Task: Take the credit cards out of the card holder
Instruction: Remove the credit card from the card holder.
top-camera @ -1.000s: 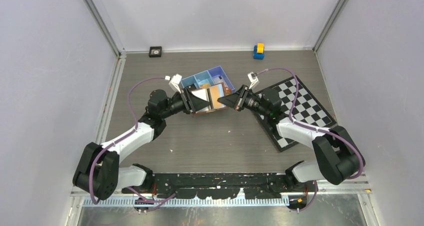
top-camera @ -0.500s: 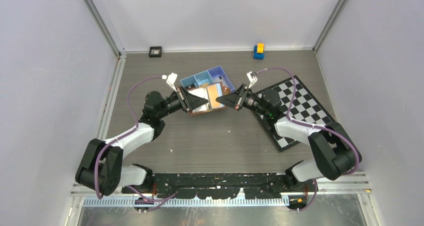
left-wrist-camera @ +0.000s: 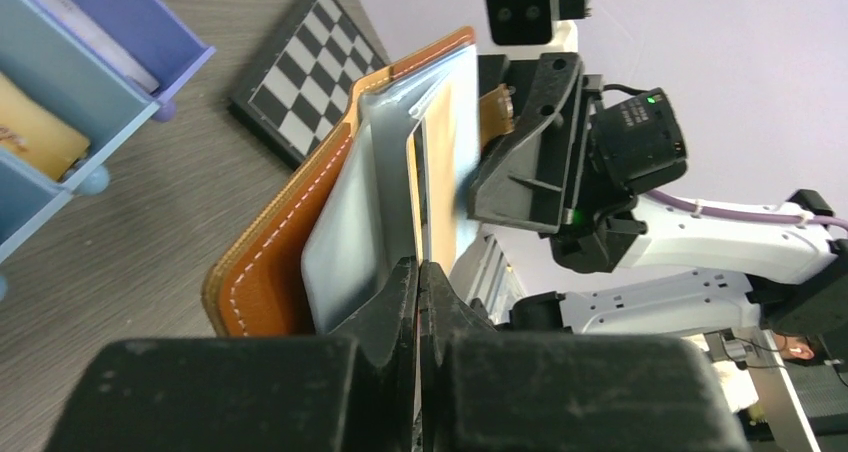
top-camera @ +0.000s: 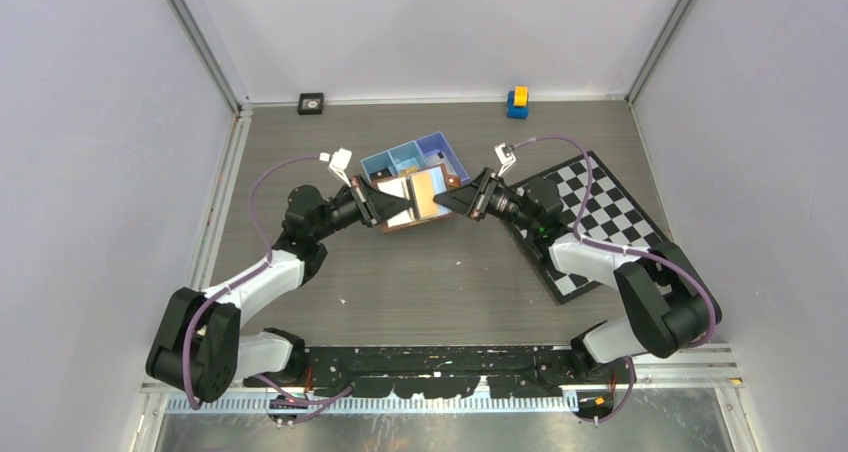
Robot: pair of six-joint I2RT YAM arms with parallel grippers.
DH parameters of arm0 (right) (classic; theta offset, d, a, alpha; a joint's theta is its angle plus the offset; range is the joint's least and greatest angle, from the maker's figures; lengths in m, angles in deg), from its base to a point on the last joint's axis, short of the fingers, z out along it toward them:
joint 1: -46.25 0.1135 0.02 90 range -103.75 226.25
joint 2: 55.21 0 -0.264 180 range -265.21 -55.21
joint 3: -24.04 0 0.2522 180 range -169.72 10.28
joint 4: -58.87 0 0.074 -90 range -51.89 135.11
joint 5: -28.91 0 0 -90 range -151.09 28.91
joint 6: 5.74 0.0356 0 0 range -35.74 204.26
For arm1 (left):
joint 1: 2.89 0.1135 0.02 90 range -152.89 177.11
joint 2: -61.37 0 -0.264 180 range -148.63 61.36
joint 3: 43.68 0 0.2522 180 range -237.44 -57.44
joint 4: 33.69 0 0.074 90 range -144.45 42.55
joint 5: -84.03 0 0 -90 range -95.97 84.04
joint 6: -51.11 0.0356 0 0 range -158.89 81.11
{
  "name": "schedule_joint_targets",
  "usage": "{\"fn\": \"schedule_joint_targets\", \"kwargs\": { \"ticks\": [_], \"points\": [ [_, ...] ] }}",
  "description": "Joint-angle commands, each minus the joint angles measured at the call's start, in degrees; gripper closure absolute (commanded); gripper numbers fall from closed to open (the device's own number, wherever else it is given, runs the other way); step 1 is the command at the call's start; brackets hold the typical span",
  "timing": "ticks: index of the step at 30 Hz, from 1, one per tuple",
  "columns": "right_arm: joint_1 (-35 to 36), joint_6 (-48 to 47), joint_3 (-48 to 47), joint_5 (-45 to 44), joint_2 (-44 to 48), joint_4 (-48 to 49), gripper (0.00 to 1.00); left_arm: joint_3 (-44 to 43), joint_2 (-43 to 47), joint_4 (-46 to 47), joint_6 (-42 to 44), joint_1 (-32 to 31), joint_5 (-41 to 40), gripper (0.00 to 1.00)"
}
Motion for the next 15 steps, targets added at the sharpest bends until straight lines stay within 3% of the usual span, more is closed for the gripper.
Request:
{"fn": "schedule_joint_targets", "kwargs": {
  "ticks": [1,8,11,15],
  "points": [
    [-1.5,1.2,0.9,-1.0,2.5,3.6,0.76,-1.7,0.8,-6.7,3.4,0.7,-2.4,1.00],
    [-2.2,1.5,1.0,-1.2,2.7,3.4,0.94,-1.8,-1.2,-4.5,1.4,1.4,-0.6,1.00],
    [-2.2,1.5,0.9,-0.7,2.3,3.5,0.96,-1.8,-2.4,-1.0,-0.5,1.4,1.4,1.00],
    [-2.2,2.3,0.8,-0.3,1.8,4.5,0.96,-1.7,-4.1,2.2,-2.3,1.4,2.8,0.89]
  ]
}}
